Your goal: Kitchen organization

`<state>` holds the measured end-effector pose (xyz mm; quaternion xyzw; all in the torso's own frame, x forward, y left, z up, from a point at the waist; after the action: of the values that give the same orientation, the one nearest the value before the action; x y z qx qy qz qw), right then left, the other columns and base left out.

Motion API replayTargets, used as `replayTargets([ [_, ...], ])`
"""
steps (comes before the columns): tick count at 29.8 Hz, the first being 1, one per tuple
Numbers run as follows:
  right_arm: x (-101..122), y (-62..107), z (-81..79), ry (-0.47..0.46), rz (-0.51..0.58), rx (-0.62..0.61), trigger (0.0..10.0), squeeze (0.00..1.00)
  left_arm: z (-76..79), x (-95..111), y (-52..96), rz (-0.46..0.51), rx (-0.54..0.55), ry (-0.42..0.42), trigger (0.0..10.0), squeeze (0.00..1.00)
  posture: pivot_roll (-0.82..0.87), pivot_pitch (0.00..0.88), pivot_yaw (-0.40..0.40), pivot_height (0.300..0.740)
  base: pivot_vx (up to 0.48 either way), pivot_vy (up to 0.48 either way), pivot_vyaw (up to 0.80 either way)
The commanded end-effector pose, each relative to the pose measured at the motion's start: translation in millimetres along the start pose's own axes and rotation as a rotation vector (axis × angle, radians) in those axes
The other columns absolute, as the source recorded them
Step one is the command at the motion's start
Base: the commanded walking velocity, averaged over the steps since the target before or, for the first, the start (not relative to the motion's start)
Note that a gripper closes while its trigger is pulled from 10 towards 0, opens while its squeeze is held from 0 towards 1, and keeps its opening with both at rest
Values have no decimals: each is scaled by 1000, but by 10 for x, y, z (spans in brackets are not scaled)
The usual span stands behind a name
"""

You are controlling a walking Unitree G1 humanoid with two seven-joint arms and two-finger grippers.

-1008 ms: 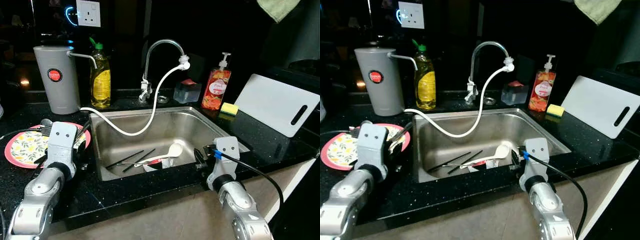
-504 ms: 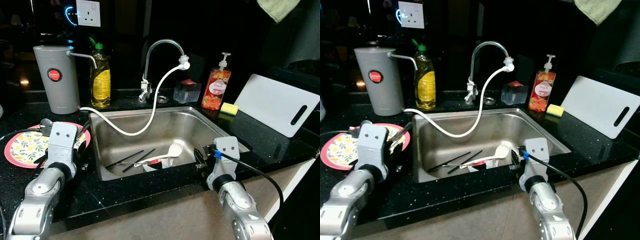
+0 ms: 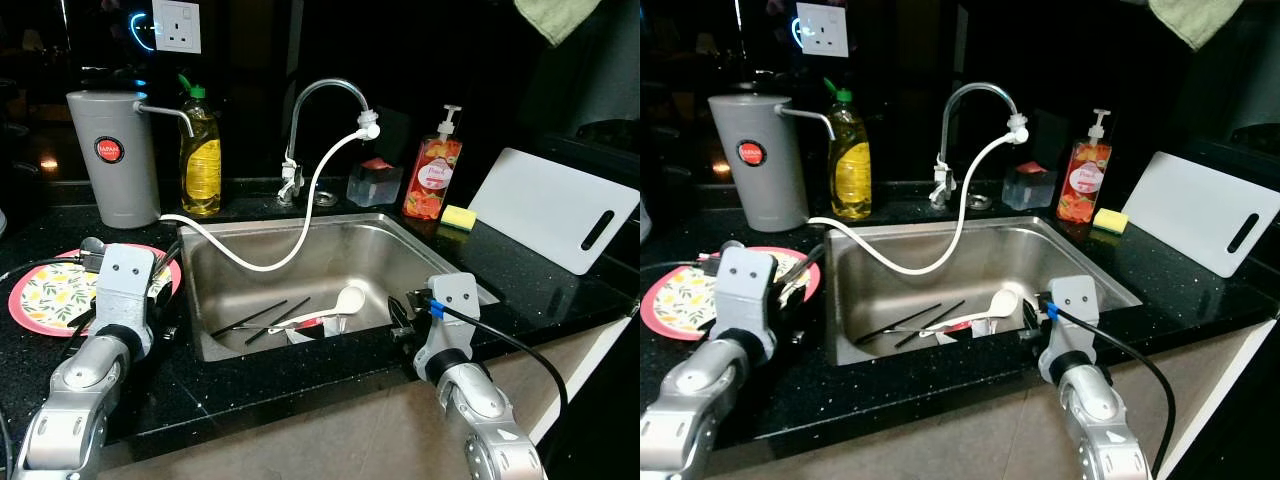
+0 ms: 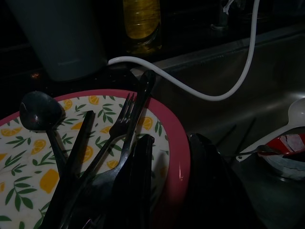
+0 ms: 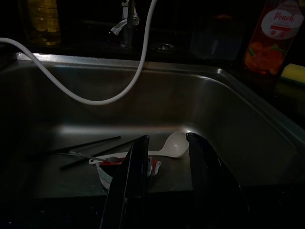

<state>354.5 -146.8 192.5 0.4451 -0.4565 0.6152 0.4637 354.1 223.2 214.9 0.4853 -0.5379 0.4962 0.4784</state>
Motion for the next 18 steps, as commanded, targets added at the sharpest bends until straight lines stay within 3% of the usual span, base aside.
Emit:
replayTargets([
  [1, 6, 18, 33, -9, 1, -13, 10000, 0, 55, 2, -10, 1, -16, 5, 10000, 0, -25, 0, -110, 740, 0, 0, 0],
  [18, 4, 31, 34, -12, 0, -19, 10000, 0, 62, -3, 4, -5, -23, 9, 10000, 0, -20, 0, -108, 740, 0, 0, 0],
])
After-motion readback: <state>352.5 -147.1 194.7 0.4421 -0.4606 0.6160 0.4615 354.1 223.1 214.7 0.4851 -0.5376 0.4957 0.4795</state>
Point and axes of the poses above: a point about 5 cm out from each wrist's last joint towards the gripper, its own y axis pointing back from the gripper into the wrist, its own x axis along the axis of the wrist's last joint, z = x × y, the point moved 5 cm from there along -y, pointing out of the wrist towards the gripper, and after that the axes turned 9 degrees about y, right-handed, at the moved point
